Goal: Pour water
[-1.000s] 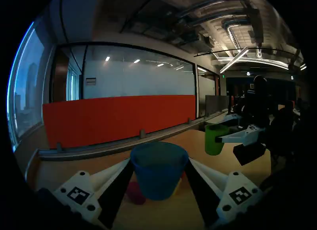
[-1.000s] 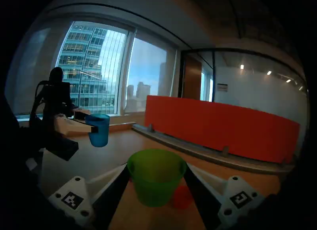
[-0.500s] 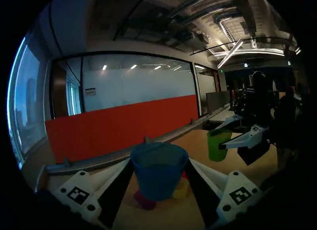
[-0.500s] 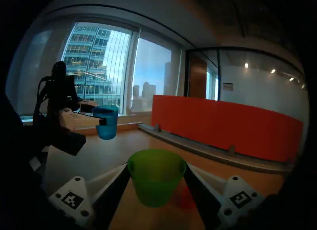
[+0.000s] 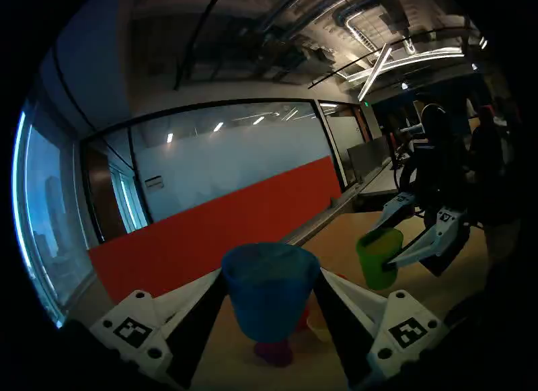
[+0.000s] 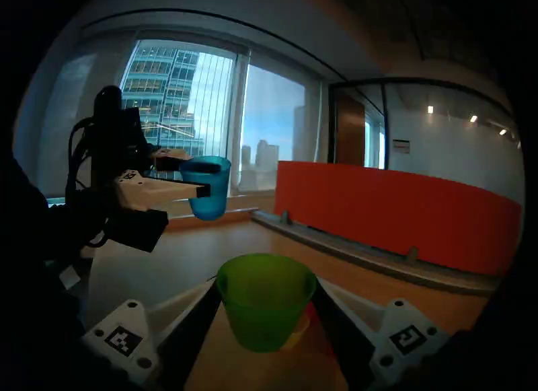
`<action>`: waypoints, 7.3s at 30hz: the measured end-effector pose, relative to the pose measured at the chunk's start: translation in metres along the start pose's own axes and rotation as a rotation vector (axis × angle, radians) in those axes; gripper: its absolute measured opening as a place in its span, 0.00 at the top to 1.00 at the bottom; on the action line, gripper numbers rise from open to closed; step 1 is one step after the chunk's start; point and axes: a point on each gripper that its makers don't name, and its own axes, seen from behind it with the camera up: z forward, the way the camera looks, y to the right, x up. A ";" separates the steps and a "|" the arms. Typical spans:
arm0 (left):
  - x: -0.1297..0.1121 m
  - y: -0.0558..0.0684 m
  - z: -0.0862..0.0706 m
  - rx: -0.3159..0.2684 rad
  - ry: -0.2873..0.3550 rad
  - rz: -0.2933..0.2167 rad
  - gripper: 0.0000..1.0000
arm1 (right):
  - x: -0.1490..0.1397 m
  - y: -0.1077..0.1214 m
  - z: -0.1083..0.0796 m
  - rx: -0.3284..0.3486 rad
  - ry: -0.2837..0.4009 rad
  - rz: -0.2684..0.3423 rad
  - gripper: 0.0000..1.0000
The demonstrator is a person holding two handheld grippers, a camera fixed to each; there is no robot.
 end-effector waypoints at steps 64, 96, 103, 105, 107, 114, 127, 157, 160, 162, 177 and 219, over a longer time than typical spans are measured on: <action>0.050 0.025 0.005 -0.008 0.002 0.525 0.14 | 0.007 -0.071 0.051 0.177 0.025 -0.004 0.08; 0.056 0.027 0.009 0.010 0.005 0.658 0.14 | 0.008 -0.064 0.051 0.171 0.030 -0.004 0.08; 0.058 0.028 0.009 0.011 0.008 0.688 0.14 | 0.009 -0.063 0.050 0.170 0.030 -0.004 0.08; 0.059 0.028 0.009 0.013 0.009 0.699 0.14 | 0.009 -0.063 0.050 0.169 0.029 -0.005 0.08; 0.061 0.027 0.010 0.015 0.008 0.708 0.14 | 0.009 -0.063 0.050 0.169 0.029 -0.006 0.08; 0.065 0.026 0.011 0.021 0.010 0.725 0.14 | 0.011 -0.061 0.048 0.167 0.027 -0.011 0.08; 0.066 0.024 0.012 0.036 0.014 0.774 0.14 | 0.012 -0.062 0.048 0.170 0.025 -0.017 0.08; 0.079 0.024 0.004 0.058 0.022 0.884 0.14 | 0.015 -0.060 0.047 0.171 0.029 -0.030 0.08; 0.080 0.023 0.004 0.062 0.020 0.898 0.14 | 0.016 -0.060 0.047 0.171 0.031 -0.031 0.08; 0.081 0.022 0.005 0.066 0.019 0.907 0.14 | 0.017 -0.060 0.047 0.170 0.032 -0.032 0.08; 0.091 0.022 0.005 0.073 0.031 0.967 0.14 | 0.018 -0.060 0.047 0.171 0.037 -0.035 0.08; 0.099 0.033 0.003 0.075 0.046 1.171 0.14 | 0.025 -0.058 0.050 0.167 0.048 -0.029 0.09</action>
